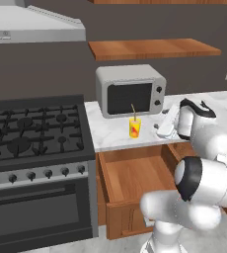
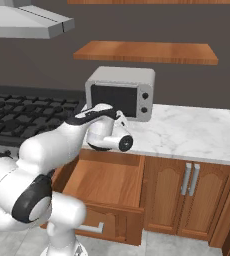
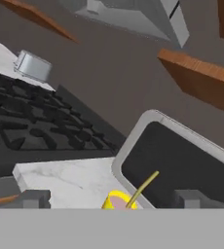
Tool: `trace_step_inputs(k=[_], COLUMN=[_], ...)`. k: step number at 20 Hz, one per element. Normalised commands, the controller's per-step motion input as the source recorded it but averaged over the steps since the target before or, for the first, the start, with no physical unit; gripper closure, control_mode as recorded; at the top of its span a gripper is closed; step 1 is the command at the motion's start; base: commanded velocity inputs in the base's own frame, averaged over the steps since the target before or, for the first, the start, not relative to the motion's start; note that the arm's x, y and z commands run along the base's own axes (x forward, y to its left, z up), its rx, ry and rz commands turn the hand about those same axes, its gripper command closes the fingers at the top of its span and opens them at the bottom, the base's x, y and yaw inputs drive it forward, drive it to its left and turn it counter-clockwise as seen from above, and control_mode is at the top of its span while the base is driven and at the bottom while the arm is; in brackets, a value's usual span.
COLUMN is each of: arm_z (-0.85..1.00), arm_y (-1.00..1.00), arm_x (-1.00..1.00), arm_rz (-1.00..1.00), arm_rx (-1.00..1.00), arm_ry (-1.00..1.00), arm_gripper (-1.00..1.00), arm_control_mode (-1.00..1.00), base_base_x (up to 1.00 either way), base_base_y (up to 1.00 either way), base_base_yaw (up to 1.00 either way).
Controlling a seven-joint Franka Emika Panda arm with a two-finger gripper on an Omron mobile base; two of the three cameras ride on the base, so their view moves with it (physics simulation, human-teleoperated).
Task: Pick up the straw from the right drawer and put it inside the smoothie cup.
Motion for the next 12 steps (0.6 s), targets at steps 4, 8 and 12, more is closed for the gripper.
trace_step_inputs(k=[4, 8, 12], arm_z=[0.6, 0.0, 0.0], arm_y=[0.0, -0.05, -0.14], arm_x=[-0.34, 0.0, 0.0], arm_rz=[-0.02, 0.0, 0.0], arm_rx=[0.0, 0.0, 0.0], arm_ry=[-0.07, 0.0, 0.0], arm_gripper=[-1.0, -1.0, -1.0], arm_control_mode=[-1.0, -1.0, -1.0], base_base_x=[0.0, 0.0, 0.0], base_base_y=[0.0, 0.0, 0.0], base_base_yaw=[0.0, 0.0, 0.0])
